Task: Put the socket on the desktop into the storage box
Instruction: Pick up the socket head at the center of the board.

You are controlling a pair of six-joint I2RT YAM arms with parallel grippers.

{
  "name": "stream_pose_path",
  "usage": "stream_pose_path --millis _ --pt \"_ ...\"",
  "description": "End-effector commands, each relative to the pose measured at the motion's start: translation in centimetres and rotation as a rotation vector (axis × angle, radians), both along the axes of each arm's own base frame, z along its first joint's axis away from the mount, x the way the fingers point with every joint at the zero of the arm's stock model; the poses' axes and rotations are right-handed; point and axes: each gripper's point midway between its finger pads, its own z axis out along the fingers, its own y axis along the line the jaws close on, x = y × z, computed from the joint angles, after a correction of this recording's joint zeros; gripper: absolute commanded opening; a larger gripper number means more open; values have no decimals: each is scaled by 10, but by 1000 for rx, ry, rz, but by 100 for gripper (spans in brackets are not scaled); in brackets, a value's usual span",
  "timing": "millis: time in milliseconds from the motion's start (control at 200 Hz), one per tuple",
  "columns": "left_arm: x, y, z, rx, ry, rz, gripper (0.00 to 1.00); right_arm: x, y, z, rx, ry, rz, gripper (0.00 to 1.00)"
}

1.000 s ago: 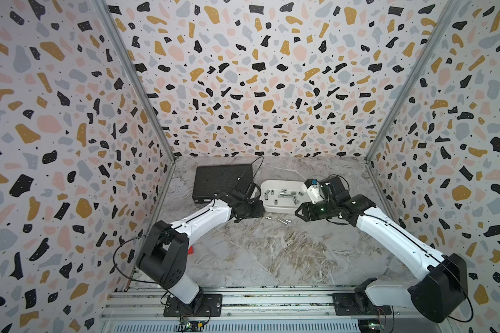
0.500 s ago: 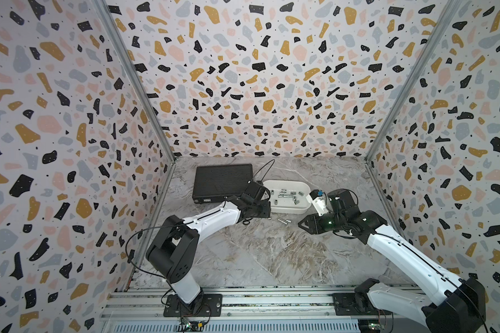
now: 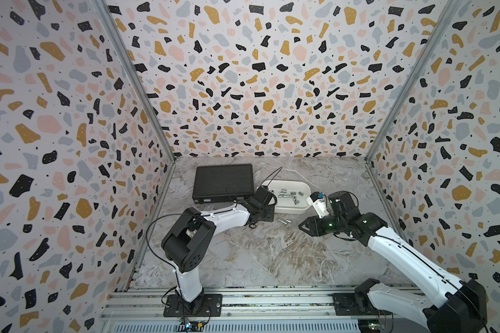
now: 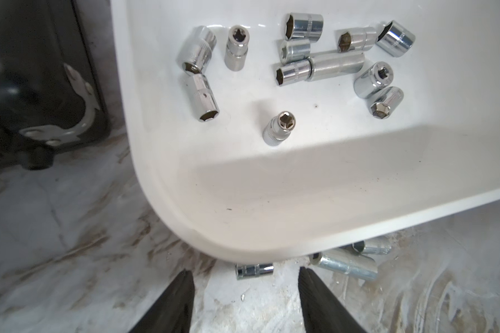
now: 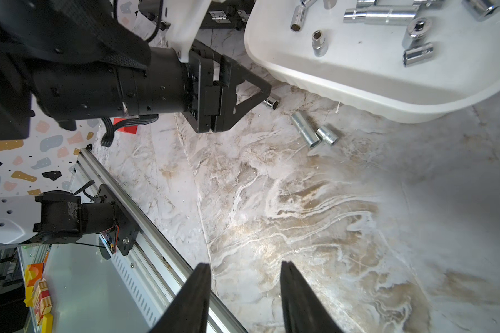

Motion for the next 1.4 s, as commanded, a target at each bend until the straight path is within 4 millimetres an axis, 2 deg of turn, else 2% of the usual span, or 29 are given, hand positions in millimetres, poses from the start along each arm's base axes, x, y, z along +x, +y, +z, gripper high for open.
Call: stream_pose_path --millis 0,250,586,1056,1131,1206,1397 --pt "5 -2 -3 18 -25 -3 62 -1 -1 1 -3 -16 3 45" --pt "2 -4 -20 45 3 -10 61 0 -1 -2 -12 -11 4 45" --pt "2 -11 -30 60 17 -27 59 1 -2 -3 -21 -11 1 45" --pt "-7 -10 -41 124 27 -44 47 3 -3 -4 -26 -10 -7 44" --pt "-9 -9 -43 135 28 -47 44 3 -4 -4 -27 -9 -7 44" --pt "-11 -8 -45 140 34 -48 35 3 -4 -5 -29 -9 -8 45" --pt "-12 -7 -40 133 26 -49 20 2 -5 -7 -32 -5 -10 44"
